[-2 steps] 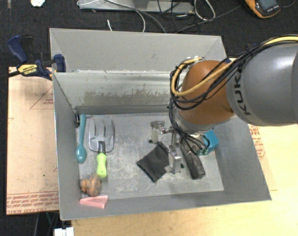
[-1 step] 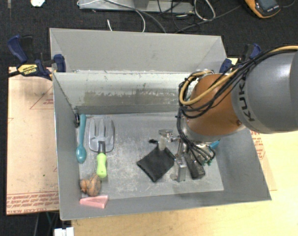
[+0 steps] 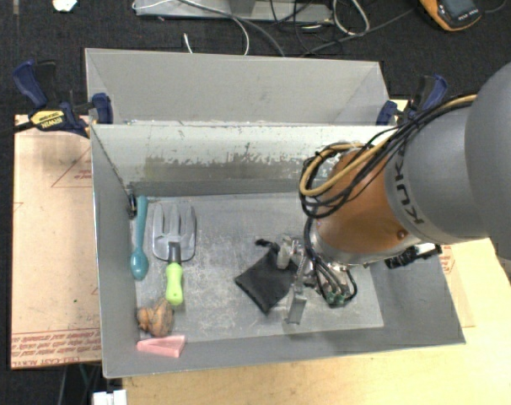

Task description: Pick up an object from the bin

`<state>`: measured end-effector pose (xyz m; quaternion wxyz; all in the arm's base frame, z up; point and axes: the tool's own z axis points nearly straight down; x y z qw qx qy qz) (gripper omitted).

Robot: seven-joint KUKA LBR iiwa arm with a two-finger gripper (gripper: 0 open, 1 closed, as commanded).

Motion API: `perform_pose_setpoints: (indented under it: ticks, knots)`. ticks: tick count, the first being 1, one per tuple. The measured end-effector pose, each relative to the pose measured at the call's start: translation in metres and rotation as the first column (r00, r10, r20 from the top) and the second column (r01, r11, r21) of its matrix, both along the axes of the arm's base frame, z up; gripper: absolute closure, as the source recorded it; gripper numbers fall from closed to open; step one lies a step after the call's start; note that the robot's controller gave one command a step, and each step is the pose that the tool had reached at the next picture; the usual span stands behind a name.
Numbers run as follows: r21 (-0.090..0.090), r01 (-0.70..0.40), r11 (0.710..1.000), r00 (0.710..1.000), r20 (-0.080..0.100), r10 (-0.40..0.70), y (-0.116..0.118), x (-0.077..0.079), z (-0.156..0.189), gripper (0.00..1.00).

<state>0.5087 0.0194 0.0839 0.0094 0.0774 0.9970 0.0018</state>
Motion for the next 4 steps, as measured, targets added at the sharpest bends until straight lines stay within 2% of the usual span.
perform_pose_setpoints:
  ticks: [1, 2, 3, 4]
  knots:
    - [-0.002, -0.050, 0.999, 0.999, -0.002, 0.050, 0.020, 0.007, -0.010, 0.00]
    - [0.003, 0.249, 0.969, 0.969, -0.003, -0.249, -0.015, 0.059, -0.012, 1.00]
    - [0.003, 0.249, 0.969, 0.969, -0.003, -0.249, -0.015, 0.059, -0.012, 1.00]
    - [0.002, 0.245, 0.969, 0.969, -0.008, -0.245, -0.018, 0.071, 0.045, 1.00]
